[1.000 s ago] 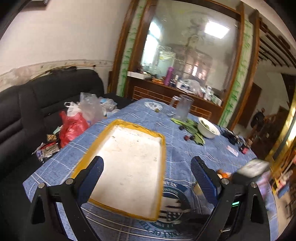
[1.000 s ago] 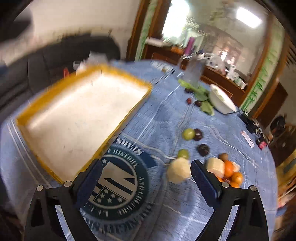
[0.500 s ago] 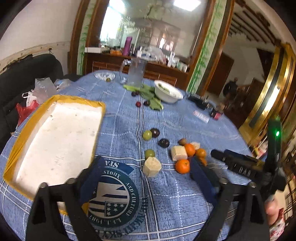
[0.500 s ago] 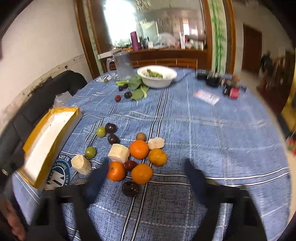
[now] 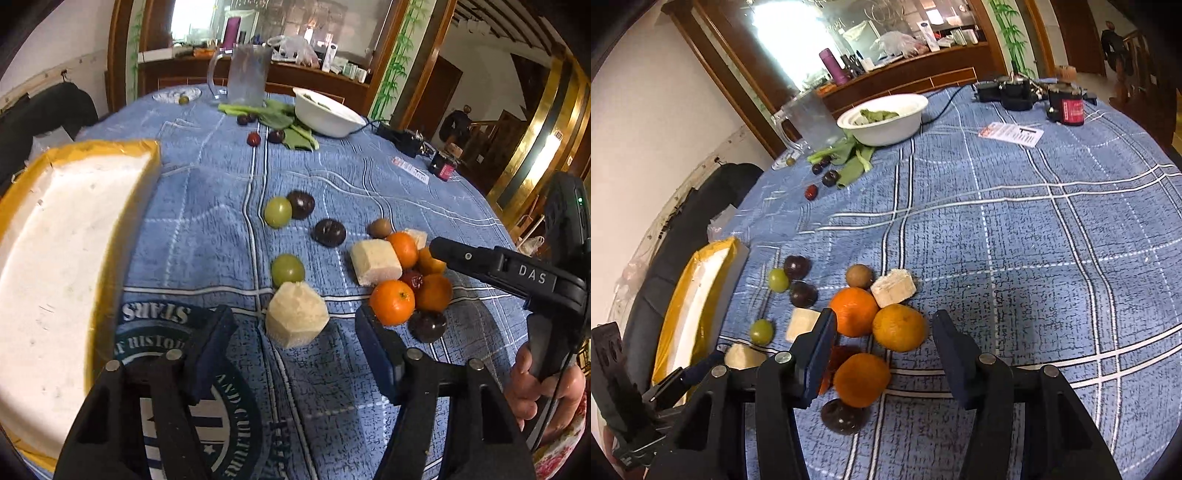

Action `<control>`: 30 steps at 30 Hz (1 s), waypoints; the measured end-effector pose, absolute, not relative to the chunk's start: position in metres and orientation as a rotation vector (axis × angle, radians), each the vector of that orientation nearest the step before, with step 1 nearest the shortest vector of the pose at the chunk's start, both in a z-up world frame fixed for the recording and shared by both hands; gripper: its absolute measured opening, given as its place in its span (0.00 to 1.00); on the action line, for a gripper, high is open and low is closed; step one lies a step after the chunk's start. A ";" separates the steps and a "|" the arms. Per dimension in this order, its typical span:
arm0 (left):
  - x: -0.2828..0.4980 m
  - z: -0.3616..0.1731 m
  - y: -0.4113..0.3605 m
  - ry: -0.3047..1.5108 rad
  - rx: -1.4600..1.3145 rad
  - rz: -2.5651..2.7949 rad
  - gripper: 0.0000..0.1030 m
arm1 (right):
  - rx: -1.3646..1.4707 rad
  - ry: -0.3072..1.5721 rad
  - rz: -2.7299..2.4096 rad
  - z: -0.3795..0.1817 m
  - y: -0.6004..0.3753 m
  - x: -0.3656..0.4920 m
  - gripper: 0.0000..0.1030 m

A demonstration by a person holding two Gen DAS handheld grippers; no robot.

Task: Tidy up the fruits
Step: 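Grasp the beige round bun with the left tool while the right tool grasps a tangerine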

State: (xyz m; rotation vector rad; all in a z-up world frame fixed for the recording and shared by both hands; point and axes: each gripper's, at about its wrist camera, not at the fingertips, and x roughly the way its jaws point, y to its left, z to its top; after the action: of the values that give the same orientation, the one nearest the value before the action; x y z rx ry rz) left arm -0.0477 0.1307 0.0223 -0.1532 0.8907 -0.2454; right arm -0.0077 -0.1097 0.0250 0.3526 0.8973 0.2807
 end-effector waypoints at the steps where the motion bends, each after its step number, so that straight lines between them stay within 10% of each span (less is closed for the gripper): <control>1: -0.047 0.020 0.131 0.895 -0.158 -0.250 0.41 | 0.341 0.905 0.272 0.022 -0.109 -0.006 0.56; 8: -0.040 0.017 0.128 0.900 -0.155 -0.228 0.42 | 0.307 0.922 0.248 0.014 -0.104 -0.003 0.55; 12: -0.037 0.013 0.120 0.911 -0.117 -0.228 0.33 | 0.262 0.889 0.250 0.020 -0.098 -0.006 0.33; 30: -0.102 0.084 0.208 0.737 -0.182 -0.070 0.33 | 0.259 0.771 0.417 0.099 -0.051 -0.057 0.33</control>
State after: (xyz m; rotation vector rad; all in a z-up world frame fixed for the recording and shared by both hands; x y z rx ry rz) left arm -0.1021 0.2079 0.0838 -0.1820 0.7368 -0.0695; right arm -0.0569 -0.0509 0.0986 0.2586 0.7707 0.4172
